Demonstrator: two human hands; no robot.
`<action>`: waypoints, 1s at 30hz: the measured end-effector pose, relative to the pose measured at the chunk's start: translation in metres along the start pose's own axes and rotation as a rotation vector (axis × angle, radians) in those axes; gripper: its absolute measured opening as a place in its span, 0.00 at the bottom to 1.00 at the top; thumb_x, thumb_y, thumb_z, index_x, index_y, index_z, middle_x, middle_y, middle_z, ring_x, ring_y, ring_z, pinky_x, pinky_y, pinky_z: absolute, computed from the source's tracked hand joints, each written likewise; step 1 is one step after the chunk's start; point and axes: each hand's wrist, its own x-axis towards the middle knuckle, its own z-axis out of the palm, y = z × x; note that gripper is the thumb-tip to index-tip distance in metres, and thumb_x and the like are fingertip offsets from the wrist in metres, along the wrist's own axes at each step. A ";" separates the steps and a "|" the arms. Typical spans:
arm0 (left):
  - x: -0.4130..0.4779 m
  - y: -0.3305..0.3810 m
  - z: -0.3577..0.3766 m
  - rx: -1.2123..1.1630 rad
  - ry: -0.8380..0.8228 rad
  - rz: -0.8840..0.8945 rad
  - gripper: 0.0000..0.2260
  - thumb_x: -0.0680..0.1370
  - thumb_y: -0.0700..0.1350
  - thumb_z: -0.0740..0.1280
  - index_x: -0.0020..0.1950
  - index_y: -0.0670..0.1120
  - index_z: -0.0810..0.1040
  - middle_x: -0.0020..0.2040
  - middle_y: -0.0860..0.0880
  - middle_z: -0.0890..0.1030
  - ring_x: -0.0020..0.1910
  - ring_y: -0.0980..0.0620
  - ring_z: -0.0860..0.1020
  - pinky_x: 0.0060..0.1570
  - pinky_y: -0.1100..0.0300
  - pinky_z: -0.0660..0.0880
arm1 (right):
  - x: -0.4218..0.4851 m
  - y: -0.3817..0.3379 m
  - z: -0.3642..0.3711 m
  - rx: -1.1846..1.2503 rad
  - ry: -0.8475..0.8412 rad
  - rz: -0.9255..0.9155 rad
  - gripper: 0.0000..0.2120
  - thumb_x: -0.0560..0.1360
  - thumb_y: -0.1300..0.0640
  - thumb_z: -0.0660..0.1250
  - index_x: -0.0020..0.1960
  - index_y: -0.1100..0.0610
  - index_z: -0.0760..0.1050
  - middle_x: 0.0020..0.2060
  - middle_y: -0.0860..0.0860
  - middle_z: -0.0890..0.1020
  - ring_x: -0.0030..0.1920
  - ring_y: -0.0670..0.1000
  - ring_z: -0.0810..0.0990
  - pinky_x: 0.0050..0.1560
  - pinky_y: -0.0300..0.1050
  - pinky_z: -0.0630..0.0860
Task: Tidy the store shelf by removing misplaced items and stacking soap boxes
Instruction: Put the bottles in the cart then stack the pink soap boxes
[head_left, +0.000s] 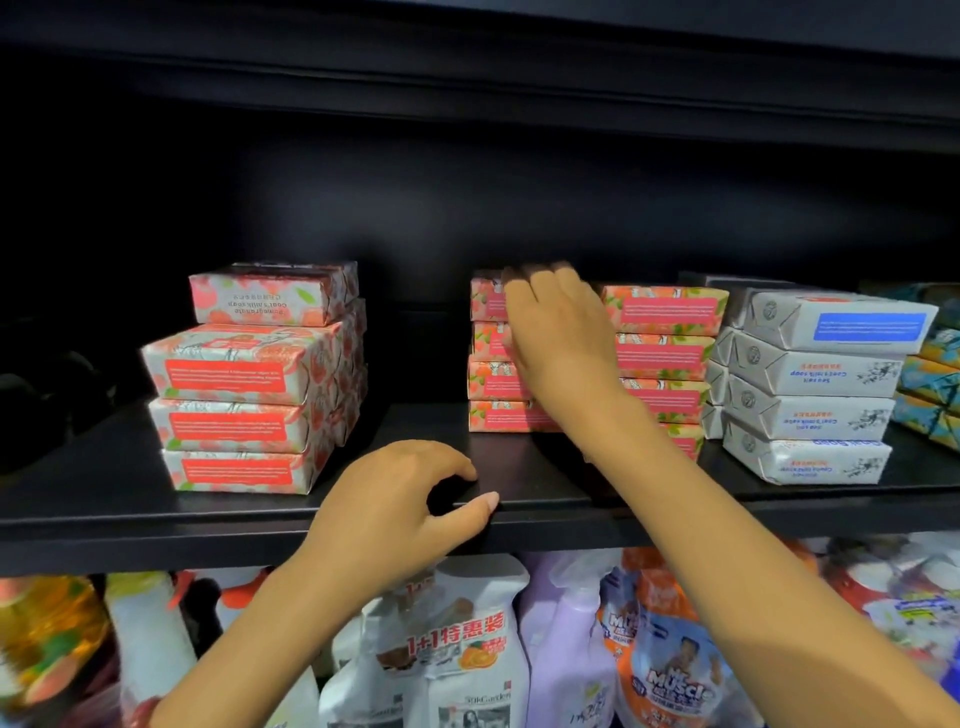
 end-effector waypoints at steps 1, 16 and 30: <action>0.000 0.000 0.000 0.000 0.005 0.007 0.29 0.68 0.68 0.53 0.53 0.53 0.82 0.52 0.60 0.81 0.53 0.62 0.77 0.50 0.65 0.74 | -0.001 0.002 0.002 -0.010 0.027 0.000 0.22 0.74 0.60 0.68 0.66 0.59 0.68 0.62 0.55 0.73 0.62 0.55 0.69 0.57 0.45 0.68; 0.004 0.008 -0.015 -0.851 0.226 -0.275 0.25 0.64 0.68 0.62 0.46 0.51 0.82 0.42 0.52 0.85 0.44 0.56 0.83 0.48 0.60 0.77 | -0.055 0.004 -0.010 0.289 0.659 -0.319 0.09 0.71 0.68 0.68 0.51 0.67 0.79 0.43 0.59 0.81 0.47 0.56 0.75 0.43 0.48 0.74; 0.000 0.027 -0.030 -0.981 0.222 -0.126 0.16 0.64 0.52 0.74 0.47 0.46 0.82 0.43 0.50 0.85 0.42 0.55 0.83 0.39 0.67 0.76 | -0.106 0.023 -0.032 0.710 0.383 -0.123 0.31 0.70 0.44 0.70 0.66 0.59 0.70 0.61 0.47 0.74 0.65 0.43 0.69 0.66 0.35 0.63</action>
